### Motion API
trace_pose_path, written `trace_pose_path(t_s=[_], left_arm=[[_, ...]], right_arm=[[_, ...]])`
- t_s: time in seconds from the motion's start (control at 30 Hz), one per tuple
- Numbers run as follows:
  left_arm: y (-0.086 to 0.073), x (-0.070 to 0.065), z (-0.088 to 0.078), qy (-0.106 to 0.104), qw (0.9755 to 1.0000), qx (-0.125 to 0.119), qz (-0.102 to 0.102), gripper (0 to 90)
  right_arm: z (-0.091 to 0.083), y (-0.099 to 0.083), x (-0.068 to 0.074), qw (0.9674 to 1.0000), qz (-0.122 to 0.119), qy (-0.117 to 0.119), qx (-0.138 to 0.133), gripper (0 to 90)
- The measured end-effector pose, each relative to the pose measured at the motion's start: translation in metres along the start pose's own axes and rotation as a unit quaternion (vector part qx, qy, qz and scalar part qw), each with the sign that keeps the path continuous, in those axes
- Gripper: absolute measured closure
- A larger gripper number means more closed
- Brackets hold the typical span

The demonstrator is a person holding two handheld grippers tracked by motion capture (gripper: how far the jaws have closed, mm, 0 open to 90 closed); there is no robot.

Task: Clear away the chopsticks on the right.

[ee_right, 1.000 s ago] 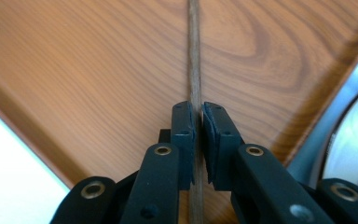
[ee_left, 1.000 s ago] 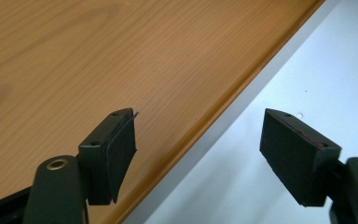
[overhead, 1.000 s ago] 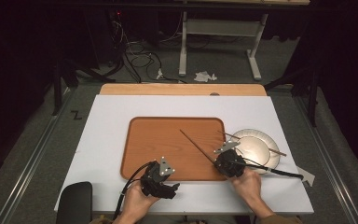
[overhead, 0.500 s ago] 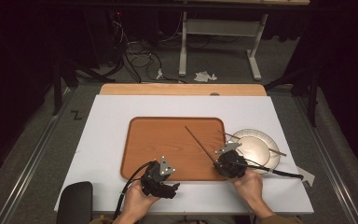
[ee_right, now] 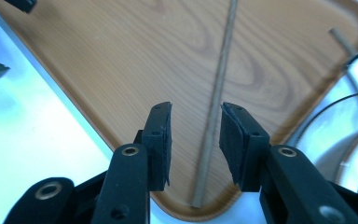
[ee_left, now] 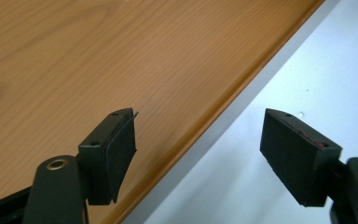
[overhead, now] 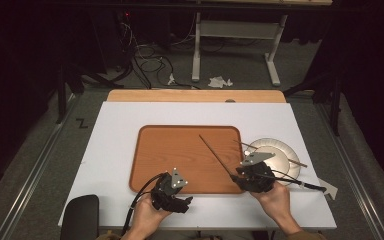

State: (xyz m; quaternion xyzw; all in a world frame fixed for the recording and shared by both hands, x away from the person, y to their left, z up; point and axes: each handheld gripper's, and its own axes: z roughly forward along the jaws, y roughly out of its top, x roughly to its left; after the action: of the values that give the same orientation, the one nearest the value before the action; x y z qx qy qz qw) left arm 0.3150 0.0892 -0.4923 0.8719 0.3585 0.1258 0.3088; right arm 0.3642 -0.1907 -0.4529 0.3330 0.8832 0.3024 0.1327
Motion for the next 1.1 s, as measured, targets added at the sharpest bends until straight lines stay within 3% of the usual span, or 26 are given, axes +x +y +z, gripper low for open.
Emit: trace_pose_path(t_s=[0.27,0.8,1.1], left_arm=[[0.0,0.0,0.0,0.0,1.0,0.0,0.001,26.7],[0.001,0.002,0.0,0.0,1.0,0.001,-0.003,26.7],[0.001,0.003,0.0,-0.001,1.0,-0.001,-0.006,26.7]], right_arm=[[-0.018,0.001,-0.012,0.9997,-0.006,-0.014,-0.021,65.5],[-0.058,-0.002,-0.042,0.9974,0.023,-0.039,-0.056,67.8],[-0.076,-0.012,-0.07,0.9935,0.067,-0.059,-0.071,68.3]])
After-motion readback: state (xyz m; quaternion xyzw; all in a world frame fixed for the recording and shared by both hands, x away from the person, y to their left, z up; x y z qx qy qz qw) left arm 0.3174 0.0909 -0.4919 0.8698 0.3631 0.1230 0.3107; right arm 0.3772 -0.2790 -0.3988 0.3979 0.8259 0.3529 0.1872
